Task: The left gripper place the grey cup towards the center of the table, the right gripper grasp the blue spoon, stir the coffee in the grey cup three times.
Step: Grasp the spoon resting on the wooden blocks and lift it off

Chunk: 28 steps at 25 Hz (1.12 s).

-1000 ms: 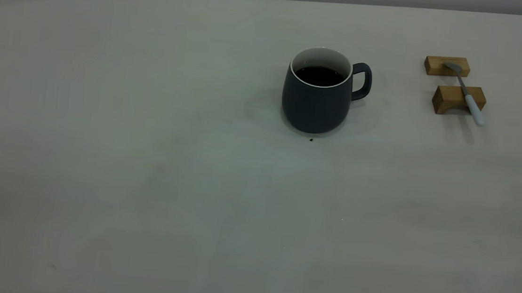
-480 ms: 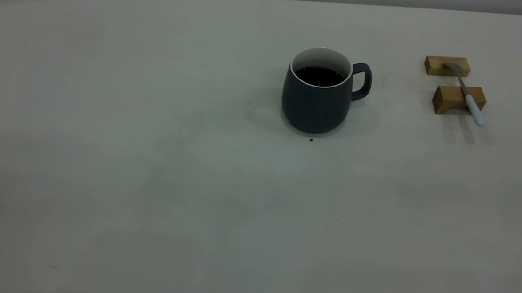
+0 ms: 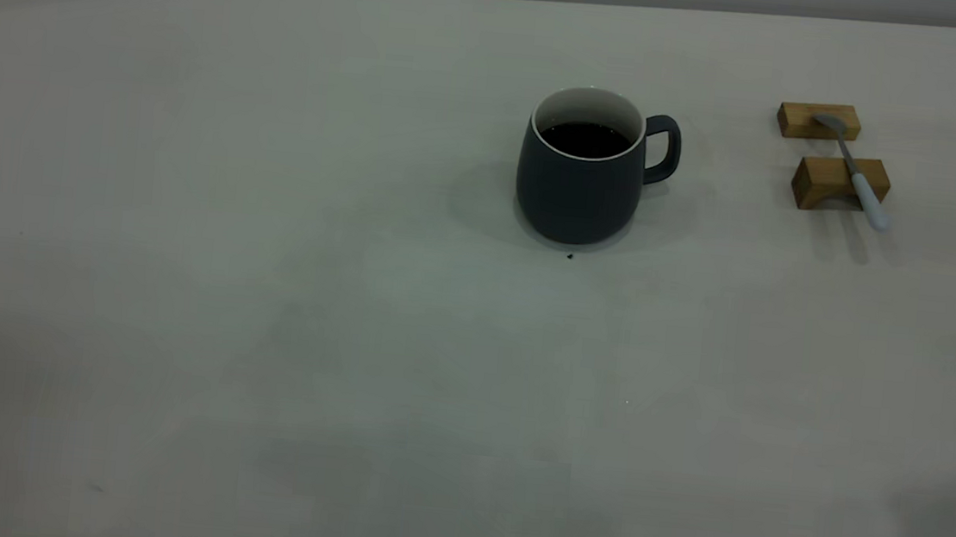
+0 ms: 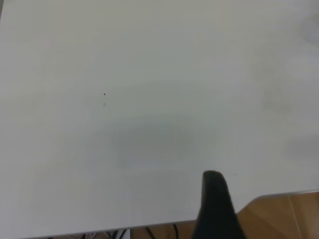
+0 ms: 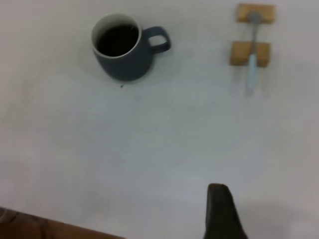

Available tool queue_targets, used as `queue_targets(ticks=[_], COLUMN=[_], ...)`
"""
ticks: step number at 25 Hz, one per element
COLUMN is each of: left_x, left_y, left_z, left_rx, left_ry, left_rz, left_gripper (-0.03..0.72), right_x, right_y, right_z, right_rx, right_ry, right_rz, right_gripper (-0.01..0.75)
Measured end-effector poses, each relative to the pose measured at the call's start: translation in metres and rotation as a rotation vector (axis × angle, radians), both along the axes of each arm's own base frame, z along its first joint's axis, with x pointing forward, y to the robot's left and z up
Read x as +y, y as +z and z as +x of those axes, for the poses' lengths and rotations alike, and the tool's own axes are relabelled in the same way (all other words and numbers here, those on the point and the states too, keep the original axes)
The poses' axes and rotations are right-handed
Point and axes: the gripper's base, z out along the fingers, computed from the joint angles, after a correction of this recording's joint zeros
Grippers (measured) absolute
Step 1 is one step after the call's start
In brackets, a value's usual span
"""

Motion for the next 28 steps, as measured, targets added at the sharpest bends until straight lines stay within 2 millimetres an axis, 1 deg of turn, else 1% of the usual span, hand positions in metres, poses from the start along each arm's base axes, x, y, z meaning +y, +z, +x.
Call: queue_targets(ticks=[4,8,13,18,19,23,26,28], left_x=[0.000,0.000,0.000,0.000,0.000,0.000,0.000,0.000], left_y=[0.000,0.000,0.000,0.000,0.000,0.000,0.000,0.000], left_z=[0.000,0.000,0.000,0.000,0.000,0.000,0.000,0.000], left_rx=[0.000,0.000,0.000,0.000,0.000,0.000,0.000,0.000], left_ry=[0.000,0.000,0.000,0.000,0.000,0.000,0.000,0.000], left_rz=[0.000,0.000,0.000,0.000,0.000,0.000,0.000,0.000], left_gripper=[0.585,0.585,0.585,0.585,0.585,0.585,0.585,0.585], right_x=[0.001,0.000,0.001,0.002,0.003,0.003,0.000,-0.001], right_y=[-0.020,-0.044,-0.074,-0.110,-0.118,-0.144,-0.166,-0.177], right_z=[0.048,0.089,0.132,0.179,0.186,0.215,0.234,0.247], right_rx=[0.110,0.208,0.304,0.379,0.397,0.436,0.474,0.489], right_ry=[0.019,0.024,0.012,0.008,0.012,0.010,-0.020,-0.035], right_rz=[-0.005,-0.015,0.006,0.005,0.001,-0.019,-0.044,-0.048], right_gripper=[0.510,0.510,0.510,0.516,0.524,0.580,0.593,0.593])
